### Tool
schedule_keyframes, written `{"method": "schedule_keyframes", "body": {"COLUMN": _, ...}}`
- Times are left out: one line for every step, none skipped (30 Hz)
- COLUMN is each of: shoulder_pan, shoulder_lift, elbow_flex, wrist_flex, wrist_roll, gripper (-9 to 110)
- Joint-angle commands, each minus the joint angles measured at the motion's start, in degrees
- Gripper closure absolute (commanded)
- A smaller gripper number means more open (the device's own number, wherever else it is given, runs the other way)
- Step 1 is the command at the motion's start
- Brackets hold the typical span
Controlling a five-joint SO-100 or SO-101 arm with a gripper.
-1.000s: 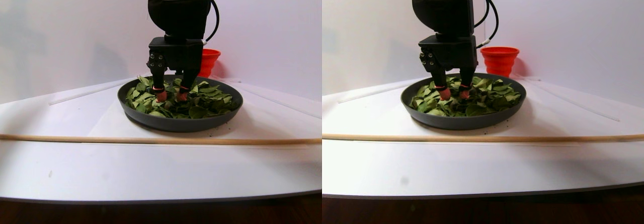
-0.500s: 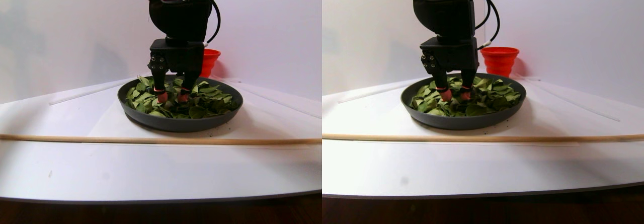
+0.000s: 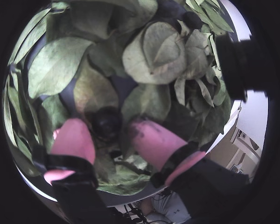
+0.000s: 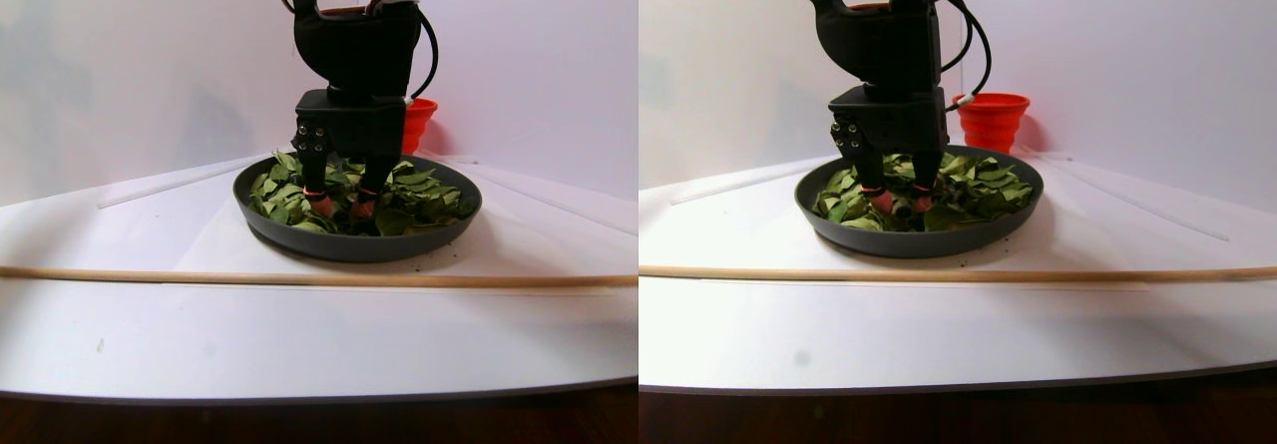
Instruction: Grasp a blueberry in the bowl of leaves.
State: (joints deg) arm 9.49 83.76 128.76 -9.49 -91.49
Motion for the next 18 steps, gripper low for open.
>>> {"method": "schedule_keyframes", "body": {"shoulder_pan": 1.1, "shoulder_lift": 0.3, "elbow_flex": -0.6, "wrist_flex": -0.7, "wrist_roll": 0.1, "gripper": 84}}
{"method": "schedule_keyframes", "body": {"shoulder_pan": 1.1, "shoulder_lift": 0.0, "elbow_flex": -0.9, "wrist_flex": -0.7, "wrist_roll": 0.2, "gripper": 84}}
{"method": "schedule_keyframes", "body": {"shoulder_pan": 1.1, "shoulder_lift": -0.3, "elbow_flex": -1.1, "wrist_flex": -0.8, "wrist_roll": 0.2, "gripper": 84}}
{"method": "schedule_keyframes", "body": {"shoulder_pan": 1.1, "shoulder_lift": -0.6, "elbow_flex": -1.2, "wrist_flex": -1.0, "wrist_roll": 0.2, "gripper": 84}}
{"method": "schedule_keyframes", "body": {"shoulder_pan": 1.1, "shoulder_lift": -0.9, "elbow_flex": -1.3, "wrist_flex": -1.2, "wrist_roll": 0.2, "gripper": 85}}
{"method": "schedule_keyframes", "body": {"shoulder_pan": 1.2, "shoulder_lift": -1.1, "elbow_flex": -1.4, "wrist_flex": -1.5, "wrist_roll": 0.1, "gripper": 85}}
{"method": "schedule_keyframes", "body": {"shoulder_pan": 1.2, "shoulder_lift": -1.4, "elbow_flex": -1.4, "wrist_flex": -1.7, "wrist_roll": 0.0, "gripper": 85}}
{"method": "schedule_keyframes", "body": {"shoulder_pan": 1.2, "shoulder_lift": -1.6, "elbow_flex": -1.4, "wrist_flex": -1.8, "wrist_roll": -0.1, "gripper": 86}}
{"method": "schedule_keyframes", "body": {"shoulder_pan": 1.2, "shoulder_lift": -1.8, "elbow_flex": -1.4, "wrist_flex": -2.0, "wrist_roll": -0.1, "gripper": 86}}
{"method": "schedule_keyframes", "body": {"shoulder_pan": 1.3, "shoulder_lift": -2.0, "elbow_flex": -1.3, "wrist_flex": -2.4, "wrist_roll": -0.1, "gripper": 86}}
{"method": "schedule_keyframes", "body": {"shoulder_pan": 1.3, "shoulder_lift": -2.3, "elbow_flex": -1.3, "wrist_flex": -2.6, "wrist_roll": -0.2, "gripper": 87}}
{"method": "schedule_keyframes", "body": {"shoulder_pan": 1.3, "shoulder_lift": -2.5, "elbow_flex": -1.3, "wrist_flex": -2.8, "wrist_roll": -0.2, "gripper": 87}}
{"method": "schedule_keyframes", "body": {"shoulder_pan": 1.4, "shoulder_lift": -2.6, "elbow_flex": -1.3, "wrist_flex": -2.9, "wrist_roll": -0.3, "gripper": 88}}
{"method": "schedule_keyframes", "body": {"shoulder_pan": 1.4, "shoulder_lift": -2.7, "elbow_flex": -1.3, "wrist_flex": -3.0, "wrist_roll": -0.3, "gripper": 88}}
{"method": "schedule_keyframes", "body": {"shoulder_pan": 1.4, "shoulder_lift": -2.7, "elbow_flex": -1.3, "wrist_flex": -3.0, "wrist_roll": -0.4, "gripper": 88}}
{"method": "schedule_keyframes", "body": {"shoulder_pan": 1.4, "shoulder_lift": -2.7, "elbow_flex": -1.3, "wrist_flex": -3.0, "wrist_roll": -0.4, "gripper": 89}}
{"method": "schedule_keyframes", "body": {"shoulder_pan": 1.4, "shoulder_lift": -2.6, "elbow_flex": -1.3, "wrist_flex": -3.0, "wrist_roll": -0.4, "gripper": 89}}
{"method": "schedule_keyframes", "body": {"shoulder_pan": 1.4, "shoulder_lift": -2.4, "elbow_flex": -1.3, "wrist_flex": -3.0, "wrist_roll": -0.4, "gripper": 90}}
